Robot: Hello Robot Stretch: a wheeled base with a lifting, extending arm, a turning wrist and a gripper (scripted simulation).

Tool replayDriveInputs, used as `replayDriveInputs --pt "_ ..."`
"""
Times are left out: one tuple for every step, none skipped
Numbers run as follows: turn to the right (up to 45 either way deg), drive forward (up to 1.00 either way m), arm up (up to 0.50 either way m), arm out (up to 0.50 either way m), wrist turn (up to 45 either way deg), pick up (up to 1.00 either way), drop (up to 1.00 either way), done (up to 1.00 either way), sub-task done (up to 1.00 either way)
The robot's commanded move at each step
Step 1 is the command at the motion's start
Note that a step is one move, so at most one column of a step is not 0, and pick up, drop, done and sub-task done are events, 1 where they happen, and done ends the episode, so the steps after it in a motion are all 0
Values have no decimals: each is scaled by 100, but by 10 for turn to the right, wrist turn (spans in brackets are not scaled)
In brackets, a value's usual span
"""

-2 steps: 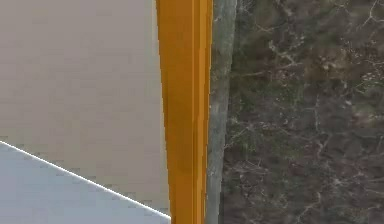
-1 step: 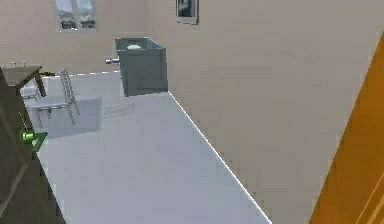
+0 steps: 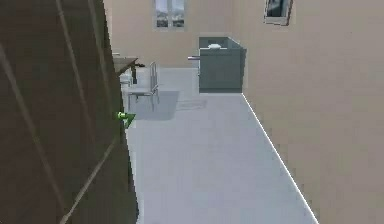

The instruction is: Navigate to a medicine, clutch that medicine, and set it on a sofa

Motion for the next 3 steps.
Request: replayDriveInputs --pt "0 100 0 0 0 0 0 0 0" --pt "-30 0 0 0 0 0 0 0 0" --pt "0 20 0 0 0 0 0 0 0"
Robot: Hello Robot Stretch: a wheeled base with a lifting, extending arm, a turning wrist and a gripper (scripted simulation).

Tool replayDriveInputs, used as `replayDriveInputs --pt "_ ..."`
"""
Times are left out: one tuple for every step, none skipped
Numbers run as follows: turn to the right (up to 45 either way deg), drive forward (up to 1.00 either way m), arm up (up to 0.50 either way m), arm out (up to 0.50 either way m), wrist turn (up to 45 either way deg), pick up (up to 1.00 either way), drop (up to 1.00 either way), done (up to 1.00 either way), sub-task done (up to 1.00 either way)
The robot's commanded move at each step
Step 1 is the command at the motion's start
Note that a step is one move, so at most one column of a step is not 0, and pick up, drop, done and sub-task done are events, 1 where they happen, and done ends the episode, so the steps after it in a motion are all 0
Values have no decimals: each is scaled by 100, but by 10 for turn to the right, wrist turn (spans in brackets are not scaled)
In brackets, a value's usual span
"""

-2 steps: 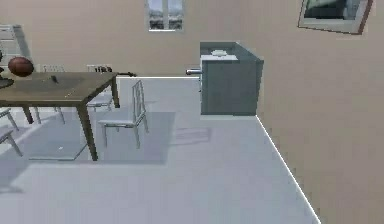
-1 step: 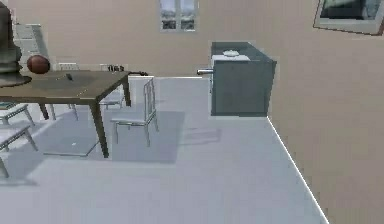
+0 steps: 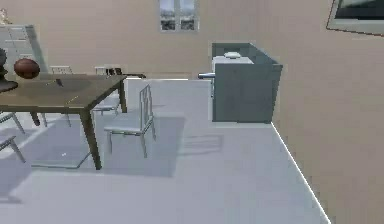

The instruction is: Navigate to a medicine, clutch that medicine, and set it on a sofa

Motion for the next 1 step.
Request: replayDriveInputs --pt "30 0 0 0 0 0 0 0 0"
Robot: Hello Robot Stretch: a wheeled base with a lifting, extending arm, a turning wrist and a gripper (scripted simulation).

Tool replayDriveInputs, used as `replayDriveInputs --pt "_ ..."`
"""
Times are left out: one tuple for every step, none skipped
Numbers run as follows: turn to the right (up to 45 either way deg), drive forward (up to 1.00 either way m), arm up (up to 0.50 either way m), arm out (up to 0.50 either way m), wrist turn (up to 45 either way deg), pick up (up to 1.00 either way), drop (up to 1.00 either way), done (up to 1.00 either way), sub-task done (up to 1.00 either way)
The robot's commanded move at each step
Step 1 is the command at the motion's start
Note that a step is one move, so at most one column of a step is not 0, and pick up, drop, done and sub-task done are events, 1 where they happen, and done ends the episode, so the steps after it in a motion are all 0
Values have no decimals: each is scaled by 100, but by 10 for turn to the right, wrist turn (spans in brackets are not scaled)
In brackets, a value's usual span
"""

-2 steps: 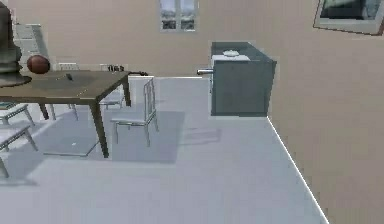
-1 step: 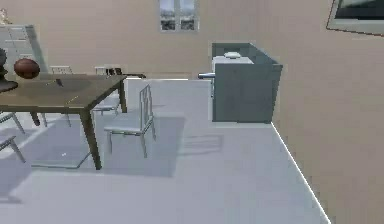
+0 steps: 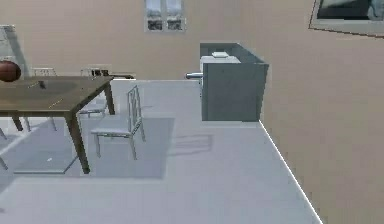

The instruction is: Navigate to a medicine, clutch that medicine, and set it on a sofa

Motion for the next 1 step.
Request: replayDriveInputs --pt "0 50 0 0 0 0 0 0 0"
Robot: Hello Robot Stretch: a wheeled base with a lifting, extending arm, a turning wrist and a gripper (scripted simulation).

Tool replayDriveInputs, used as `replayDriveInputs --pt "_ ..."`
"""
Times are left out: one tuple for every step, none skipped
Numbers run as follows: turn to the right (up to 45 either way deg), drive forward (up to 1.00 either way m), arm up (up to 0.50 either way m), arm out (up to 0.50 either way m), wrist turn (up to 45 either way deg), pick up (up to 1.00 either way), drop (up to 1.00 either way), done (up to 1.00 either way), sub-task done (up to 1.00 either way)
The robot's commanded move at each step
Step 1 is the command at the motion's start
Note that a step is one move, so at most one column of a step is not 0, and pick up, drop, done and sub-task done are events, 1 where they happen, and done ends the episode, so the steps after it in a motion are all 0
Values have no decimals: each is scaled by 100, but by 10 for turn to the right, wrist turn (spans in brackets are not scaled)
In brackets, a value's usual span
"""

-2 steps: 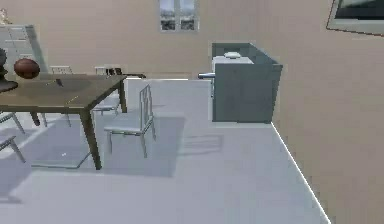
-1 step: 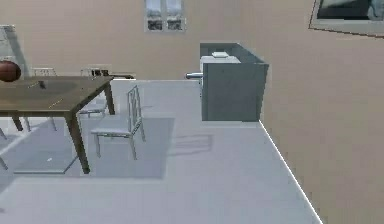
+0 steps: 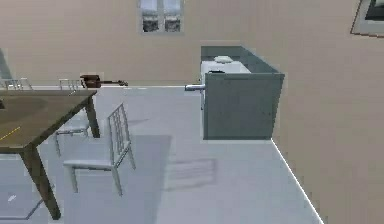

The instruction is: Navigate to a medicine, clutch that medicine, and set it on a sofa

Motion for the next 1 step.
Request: replayDriveInputs --pt "-450 0 0 0 0 0 0 0 0"
